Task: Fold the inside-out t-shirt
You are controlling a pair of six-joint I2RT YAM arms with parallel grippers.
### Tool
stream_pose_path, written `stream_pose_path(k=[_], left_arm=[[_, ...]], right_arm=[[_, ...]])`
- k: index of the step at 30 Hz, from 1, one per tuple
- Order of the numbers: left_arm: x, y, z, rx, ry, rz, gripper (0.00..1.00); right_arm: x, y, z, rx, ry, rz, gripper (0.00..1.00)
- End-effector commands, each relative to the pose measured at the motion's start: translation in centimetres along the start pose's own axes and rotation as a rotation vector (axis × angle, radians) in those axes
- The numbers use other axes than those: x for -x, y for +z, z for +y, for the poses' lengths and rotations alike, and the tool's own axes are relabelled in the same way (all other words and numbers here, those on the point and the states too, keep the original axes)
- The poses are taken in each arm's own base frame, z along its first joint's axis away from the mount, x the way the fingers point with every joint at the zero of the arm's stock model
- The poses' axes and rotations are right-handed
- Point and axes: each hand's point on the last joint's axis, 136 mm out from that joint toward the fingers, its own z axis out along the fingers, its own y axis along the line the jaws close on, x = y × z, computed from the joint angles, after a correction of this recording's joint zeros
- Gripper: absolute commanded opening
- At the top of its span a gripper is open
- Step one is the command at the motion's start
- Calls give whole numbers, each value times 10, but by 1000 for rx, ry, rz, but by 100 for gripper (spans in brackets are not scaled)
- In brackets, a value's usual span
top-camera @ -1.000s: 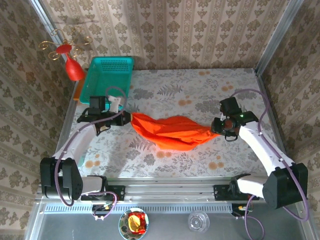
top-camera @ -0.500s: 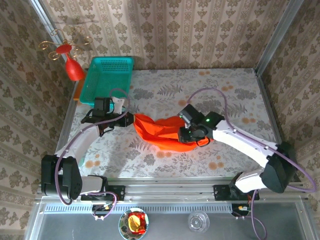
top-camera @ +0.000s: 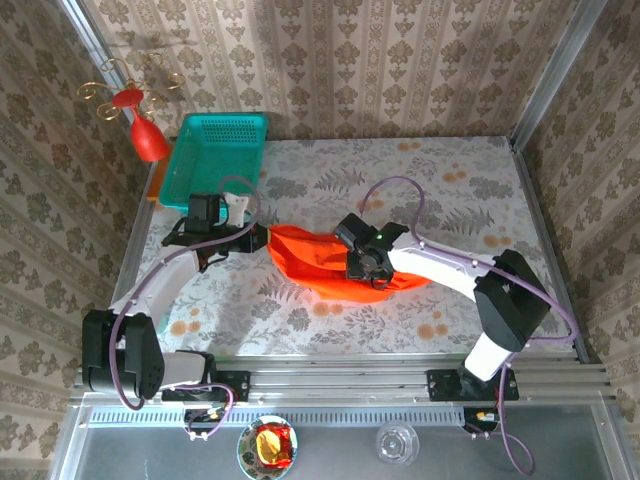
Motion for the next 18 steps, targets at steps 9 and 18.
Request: stream_pose_path(k=[9, 18], left_arm=[[8, -4, -4, -6, 14, -34, 0], [10, -5, 2, 29, 27, -27, 0]], right_arm=[[30, 25, -20, -200, -47, -80, 44], [39, -2, -51, -280, -118, -122, 3]])
